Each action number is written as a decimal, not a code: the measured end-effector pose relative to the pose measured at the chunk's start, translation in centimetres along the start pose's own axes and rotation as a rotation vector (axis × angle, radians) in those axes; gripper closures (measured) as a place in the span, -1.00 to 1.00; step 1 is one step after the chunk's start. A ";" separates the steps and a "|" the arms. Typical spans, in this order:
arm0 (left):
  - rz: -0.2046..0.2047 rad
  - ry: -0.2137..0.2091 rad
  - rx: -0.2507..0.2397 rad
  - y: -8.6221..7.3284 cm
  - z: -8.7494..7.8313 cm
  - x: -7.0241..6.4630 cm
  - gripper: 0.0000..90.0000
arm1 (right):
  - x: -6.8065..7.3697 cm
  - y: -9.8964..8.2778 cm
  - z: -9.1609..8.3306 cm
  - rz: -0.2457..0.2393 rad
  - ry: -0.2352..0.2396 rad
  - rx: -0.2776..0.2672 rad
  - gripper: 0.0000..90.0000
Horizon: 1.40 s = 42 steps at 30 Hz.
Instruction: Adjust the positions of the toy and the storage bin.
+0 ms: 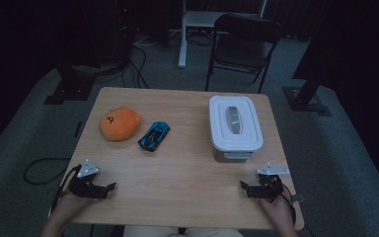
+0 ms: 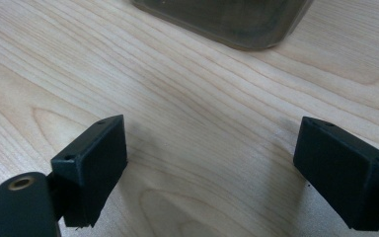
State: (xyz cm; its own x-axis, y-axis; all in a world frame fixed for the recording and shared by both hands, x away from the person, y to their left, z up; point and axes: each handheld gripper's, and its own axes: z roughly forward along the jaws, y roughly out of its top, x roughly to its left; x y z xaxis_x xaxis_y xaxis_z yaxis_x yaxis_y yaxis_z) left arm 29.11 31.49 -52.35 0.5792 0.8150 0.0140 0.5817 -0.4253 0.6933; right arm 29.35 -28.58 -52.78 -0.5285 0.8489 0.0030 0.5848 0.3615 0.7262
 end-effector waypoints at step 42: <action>0.015 -0.017 0.011 6.9 2.3 -0.9 -0.87 | 0.0 0.0 0.0 0.012 -0.008 0.001 -0.72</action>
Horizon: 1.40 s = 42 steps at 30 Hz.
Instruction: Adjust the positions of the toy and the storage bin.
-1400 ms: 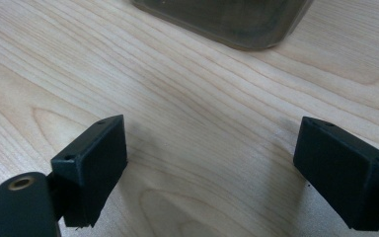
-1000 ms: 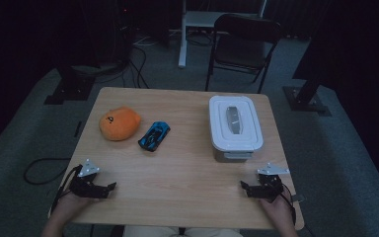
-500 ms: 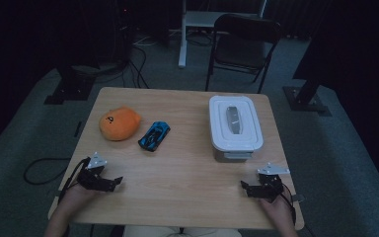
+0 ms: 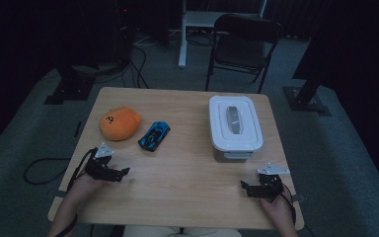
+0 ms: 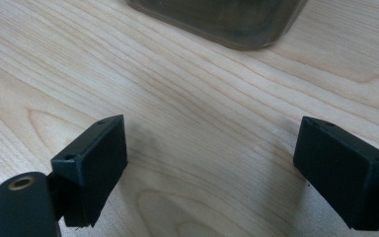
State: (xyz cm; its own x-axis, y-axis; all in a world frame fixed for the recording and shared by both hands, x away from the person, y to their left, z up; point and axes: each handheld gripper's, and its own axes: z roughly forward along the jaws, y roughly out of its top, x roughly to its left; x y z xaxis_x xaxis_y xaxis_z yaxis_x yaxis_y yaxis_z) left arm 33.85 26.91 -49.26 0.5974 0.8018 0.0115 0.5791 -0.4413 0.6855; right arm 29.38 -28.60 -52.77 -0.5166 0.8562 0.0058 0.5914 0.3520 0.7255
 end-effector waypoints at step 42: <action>0.049 0.023 0.086 12.5 7.5 -2.1 -0.72 | 0.0 0.0 0.0 0.000 0.000 0.001 -0.72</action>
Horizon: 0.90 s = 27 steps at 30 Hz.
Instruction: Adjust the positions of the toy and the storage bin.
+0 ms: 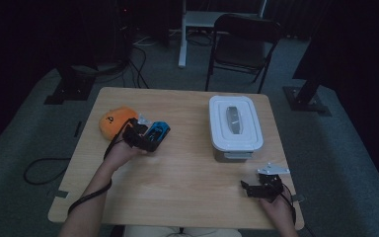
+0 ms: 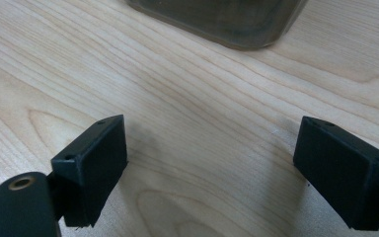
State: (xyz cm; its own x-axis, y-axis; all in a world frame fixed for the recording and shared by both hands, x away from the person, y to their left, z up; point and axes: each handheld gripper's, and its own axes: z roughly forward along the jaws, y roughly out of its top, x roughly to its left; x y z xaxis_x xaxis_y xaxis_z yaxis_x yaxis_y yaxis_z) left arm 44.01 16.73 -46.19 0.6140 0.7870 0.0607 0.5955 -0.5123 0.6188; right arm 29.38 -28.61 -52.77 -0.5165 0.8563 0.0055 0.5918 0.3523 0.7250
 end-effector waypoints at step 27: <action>-0.048 -0.017 0.169 1.4 5.7 1.2 -0.46 | 0.0 0.0 0.0 0.000 -0.001 -0.001 -0.72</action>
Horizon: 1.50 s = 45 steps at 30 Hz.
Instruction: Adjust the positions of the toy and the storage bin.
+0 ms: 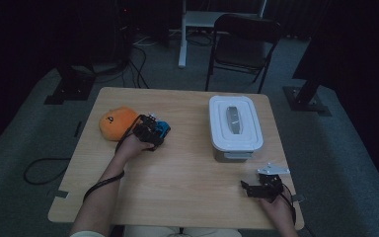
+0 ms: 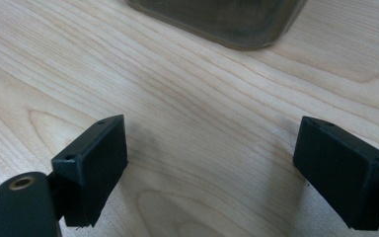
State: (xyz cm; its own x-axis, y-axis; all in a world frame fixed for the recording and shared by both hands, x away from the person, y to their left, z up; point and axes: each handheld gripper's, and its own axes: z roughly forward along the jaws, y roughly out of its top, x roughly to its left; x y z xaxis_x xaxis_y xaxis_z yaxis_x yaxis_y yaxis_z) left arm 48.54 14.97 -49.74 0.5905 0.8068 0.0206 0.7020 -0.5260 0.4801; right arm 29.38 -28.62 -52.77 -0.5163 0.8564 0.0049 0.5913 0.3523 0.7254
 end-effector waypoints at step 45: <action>0.222 -0.094 -0.047 -9.7 -10.0 -2.4 -0.37 | 0.0 0.0 0.0 0.009 -0.009 0.000 -0.72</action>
State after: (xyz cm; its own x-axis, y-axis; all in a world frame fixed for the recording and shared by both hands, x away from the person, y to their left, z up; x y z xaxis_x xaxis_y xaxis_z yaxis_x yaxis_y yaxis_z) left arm 36.31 20.82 -45.63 0.7644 0.6428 0.0493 0.5329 -0.6731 0.5129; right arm 29.40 -28.65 -52.77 -0.5056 0.8627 0.0050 0.5961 0.3451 0.7250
